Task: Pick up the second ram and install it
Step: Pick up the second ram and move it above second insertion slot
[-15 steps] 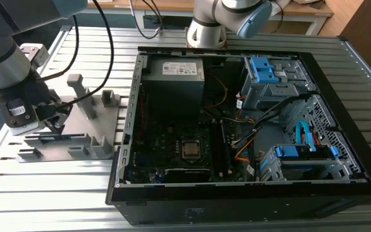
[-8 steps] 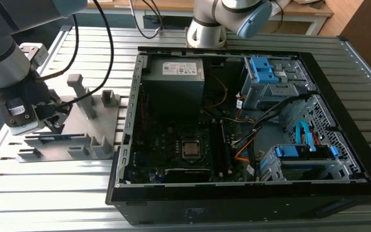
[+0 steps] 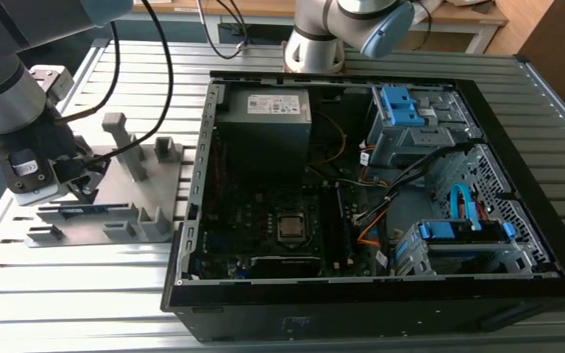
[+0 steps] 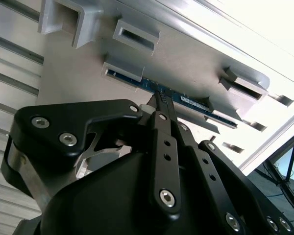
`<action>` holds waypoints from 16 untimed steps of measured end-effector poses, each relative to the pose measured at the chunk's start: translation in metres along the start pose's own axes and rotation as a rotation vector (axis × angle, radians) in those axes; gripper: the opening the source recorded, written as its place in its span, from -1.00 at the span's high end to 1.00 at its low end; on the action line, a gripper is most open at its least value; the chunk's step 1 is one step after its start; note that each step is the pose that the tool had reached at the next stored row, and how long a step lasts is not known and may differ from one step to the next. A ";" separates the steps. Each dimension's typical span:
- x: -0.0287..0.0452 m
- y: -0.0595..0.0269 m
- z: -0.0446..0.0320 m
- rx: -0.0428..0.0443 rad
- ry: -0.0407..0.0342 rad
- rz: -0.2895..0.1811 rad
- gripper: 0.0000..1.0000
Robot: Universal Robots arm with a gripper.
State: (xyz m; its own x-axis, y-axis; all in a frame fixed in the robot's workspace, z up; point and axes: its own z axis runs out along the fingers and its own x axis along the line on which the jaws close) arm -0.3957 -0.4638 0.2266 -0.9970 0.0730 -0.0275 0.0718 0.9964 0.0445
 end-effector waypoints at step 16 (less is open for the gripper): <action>0.0000 0.0000 -0.0001 -0.0051 0.0083 -0.186 0.80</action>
State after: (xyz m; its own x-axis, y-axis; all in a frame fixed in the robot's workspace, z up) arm -0.3958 -0.4638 0.2267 -0.9932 -0.1133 -0.0274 -0.1144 0.9924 0.0445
